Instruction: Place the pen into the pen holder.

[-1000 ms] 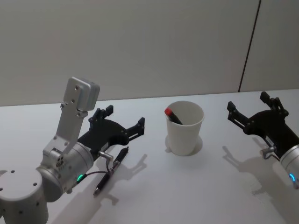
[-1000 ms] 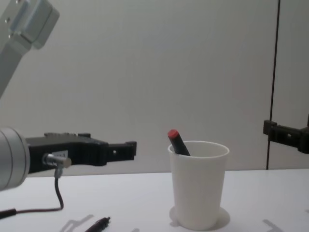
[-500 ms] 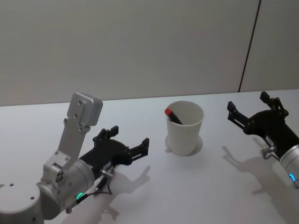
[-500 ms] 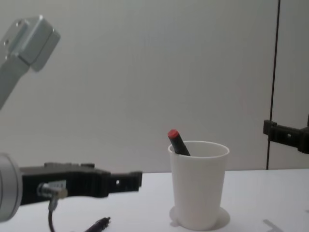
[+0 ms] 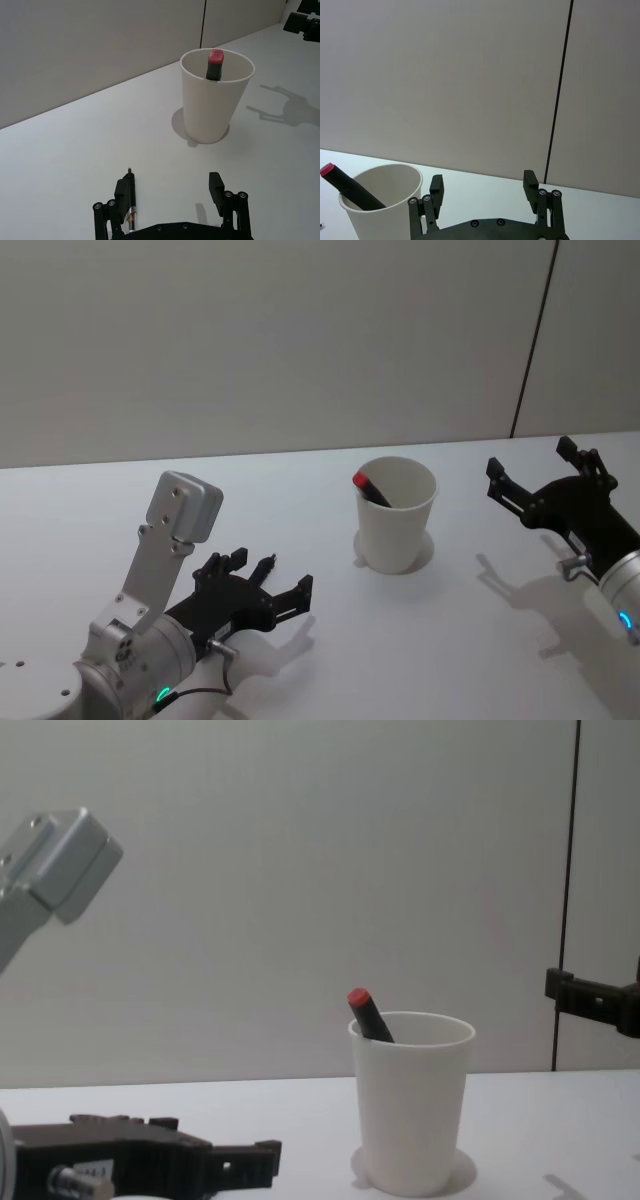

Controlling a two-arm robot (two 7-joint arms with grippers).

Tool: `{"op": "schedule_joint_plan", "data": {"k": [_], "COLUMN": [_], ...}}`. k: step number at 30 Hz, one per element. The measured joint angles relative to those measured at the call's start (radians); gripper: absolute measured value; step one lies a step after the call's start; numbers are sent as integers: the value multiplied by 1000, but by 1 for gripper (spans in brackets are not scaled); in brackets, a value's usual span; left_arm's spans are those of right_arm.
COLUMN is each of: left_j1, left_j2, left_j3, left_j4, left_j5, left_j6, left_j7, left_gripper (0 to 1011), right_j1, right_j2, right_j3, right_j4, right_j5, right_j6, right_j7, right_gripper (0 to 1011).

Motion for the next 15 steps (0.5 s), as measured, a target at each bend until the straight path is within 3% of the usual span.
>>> {"op": "schedule_joint_plan", "data": {"k": [15], "left_j1": [18], "left_j2": [10], "left_j3": [-1], "left_j4": [-5], "left_j5": [29], "left_j6": [0], "left_j7": [7], "left_gripper": [1001], "right_j1": [0], "right_j2": [0], "right_j3": [0], "right_j4": [0], "right_j5": [0], "right_j6": [0], "right_j7": [0], "right_gripper": [1002]}}
